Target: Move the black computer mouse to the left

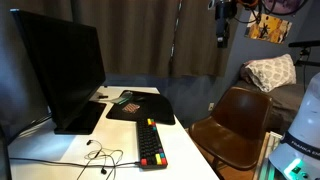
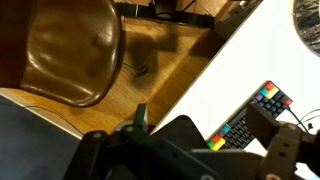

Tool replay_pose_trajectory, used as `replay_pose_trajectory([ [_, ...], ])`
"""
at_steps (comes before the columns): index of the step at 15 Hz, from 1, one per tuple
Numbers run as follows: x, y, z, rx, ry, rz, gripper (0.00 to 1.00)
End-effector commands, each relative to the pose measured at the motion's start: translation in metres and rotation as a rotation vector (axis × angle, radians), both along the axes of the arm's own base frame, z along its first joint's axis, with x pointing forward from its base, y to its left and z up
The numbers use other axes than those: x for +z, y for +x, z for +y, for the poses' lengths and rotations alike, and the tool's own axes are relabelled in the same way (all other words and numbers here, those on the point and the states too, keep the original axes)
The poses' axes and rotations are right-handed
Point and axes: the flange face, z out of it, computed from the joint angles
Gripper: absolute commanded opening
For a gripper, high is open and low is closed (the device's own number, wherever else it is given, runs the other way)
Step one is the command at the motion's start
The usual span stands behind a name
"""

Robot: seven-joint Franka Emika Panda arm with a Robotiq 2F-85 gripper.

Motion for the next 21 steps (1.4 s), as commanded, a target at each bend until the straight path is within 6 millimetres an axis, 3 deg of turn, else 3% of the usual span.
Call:
replay_pose_trajectory([
  [1, 0.0, 0.0, 0.0, 0.0, 0.0, 0.0, 1.0],
  [9, 0.0, 0.0, 0.0, 0.0, 0.0, 0.0, 1.0],
  [13, -0.012, 0.04, 0.006, 0.082, -0.046, -0.038, 1.0],
  [21, -0.081, 0.152, 0.008, 0.338, -0.027, -0.232, 1.0],
])
